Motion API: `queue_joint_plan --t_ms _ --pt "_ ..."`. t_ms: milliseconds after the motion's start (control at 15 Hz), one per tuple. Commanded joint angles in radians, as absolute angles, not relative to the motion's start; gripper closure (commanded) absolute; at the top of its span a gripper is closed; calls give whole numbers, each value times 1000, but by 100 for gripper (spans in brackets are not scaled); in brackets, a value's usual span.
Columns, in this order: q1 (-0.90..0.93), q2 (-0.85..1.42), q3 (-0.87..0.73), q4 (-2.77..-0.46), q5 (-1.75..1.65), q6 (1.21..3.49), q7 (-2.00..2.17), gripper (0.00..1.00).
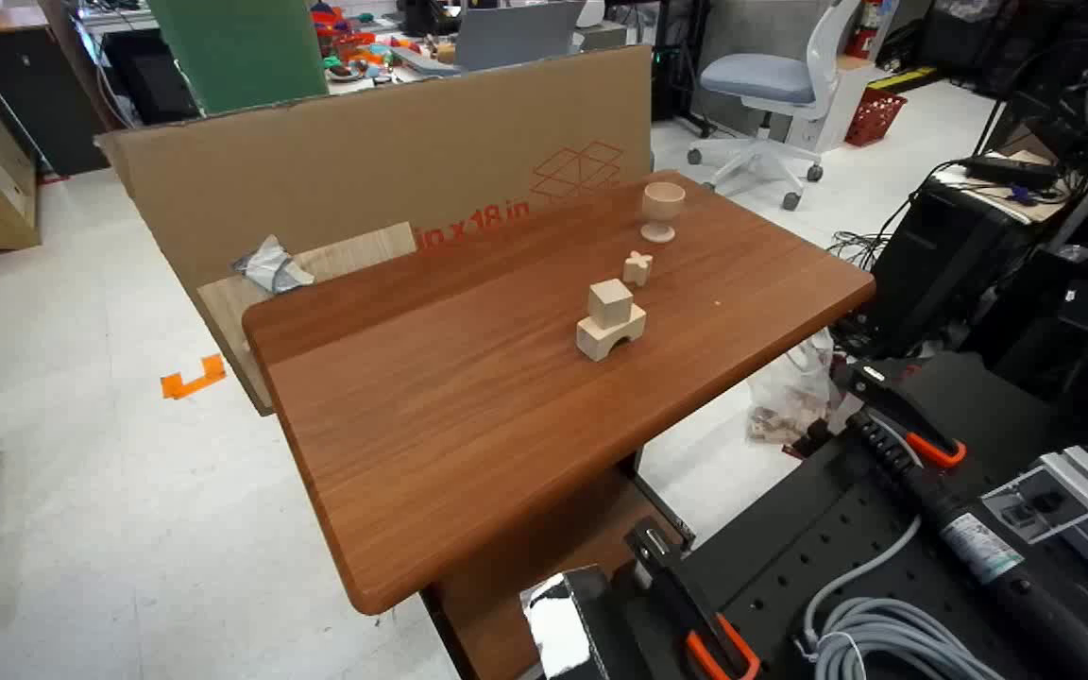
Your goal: Pick up the star object shaped and put it on top of the other objects
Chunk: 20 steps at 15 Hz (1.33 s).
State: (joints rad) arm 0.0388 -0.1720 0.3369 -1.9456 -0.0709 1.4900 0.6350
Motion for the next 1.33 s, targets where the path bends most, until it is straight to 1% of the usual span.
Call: queue_joint_plan --t_ms 0,333,667,933,1133,1267 --pt "80 -168 300 -1942 -77 1486 641 0" --pt "80 -168 300 -1942 -77 1486 641 0" --pt "69 -175 226 -1978 -89 1637 499 0" --pt "43 -89 157 -1942 -107 1671 414 0" --pt "29 37 111 -1876 -168 1655 389 0" --pt "26 117 82 -1839 -207 1686 356 0"
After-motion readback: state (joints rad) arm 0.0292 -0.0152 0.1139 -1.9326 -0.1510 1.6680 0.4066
